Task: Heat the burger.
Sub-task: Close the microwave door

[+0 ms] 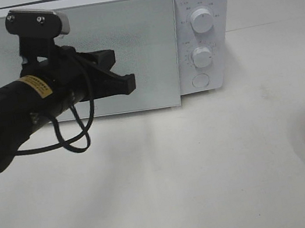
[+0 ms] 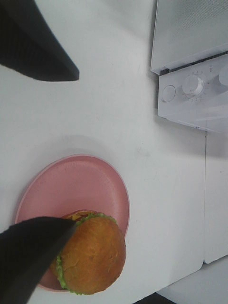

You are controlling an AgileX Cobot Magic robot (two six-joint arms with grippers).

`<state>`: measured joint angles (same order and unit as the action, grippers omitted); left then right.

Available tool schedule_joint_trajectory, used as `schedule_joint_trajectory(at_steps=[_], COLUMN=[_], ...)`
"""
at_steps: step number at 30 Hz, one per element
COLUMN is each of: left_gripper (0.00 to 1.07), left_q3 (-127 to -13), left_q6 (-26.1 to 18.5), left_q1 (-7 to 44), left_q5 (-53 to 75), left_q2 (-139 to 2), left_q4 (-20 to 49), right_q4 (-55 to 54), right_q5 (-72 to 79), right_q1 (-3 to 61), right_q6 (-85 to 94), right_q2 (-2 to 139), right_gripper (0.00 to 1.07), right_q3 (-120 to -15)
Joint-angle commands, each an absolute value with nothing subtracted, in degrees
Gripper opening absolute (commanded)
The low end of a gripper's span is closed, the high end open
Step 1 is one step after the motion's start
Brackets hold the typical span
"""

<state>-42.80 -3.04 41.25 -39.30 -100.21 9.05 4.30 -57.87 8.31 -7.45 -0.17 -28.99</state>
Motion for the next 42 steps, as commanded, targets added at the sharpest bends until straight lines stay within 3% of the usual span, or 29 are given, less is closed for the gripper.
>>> schedule_joint_trajectory(at_steps=[1,27,42], left_gripper=[0.0,0.0,0.0], left_q3=[-45.6,-67.5,-72.7], left_q6=[-2.6,-2.8,-3.0], left_q1=[42.4,43.1,36.9], left_q5=[-39.9,-31.3,-28.6], left_q2=[-101.6,-114.9,-116.7], left_q4=[11.3,13.5,16.3], right_q4=[4.5,4.5,4.5], right_q5=[-57.2,-57.2,-57.2], right_q1=[8.1,8.1,8.1], right_q6=[-6.7,-6.8,-6.8], right_q2=[-1.8,-1.8,-1.8], right_gripper=[0.76,0.76,0.76], right_q3=[-28.9,-28.9,-28.9])
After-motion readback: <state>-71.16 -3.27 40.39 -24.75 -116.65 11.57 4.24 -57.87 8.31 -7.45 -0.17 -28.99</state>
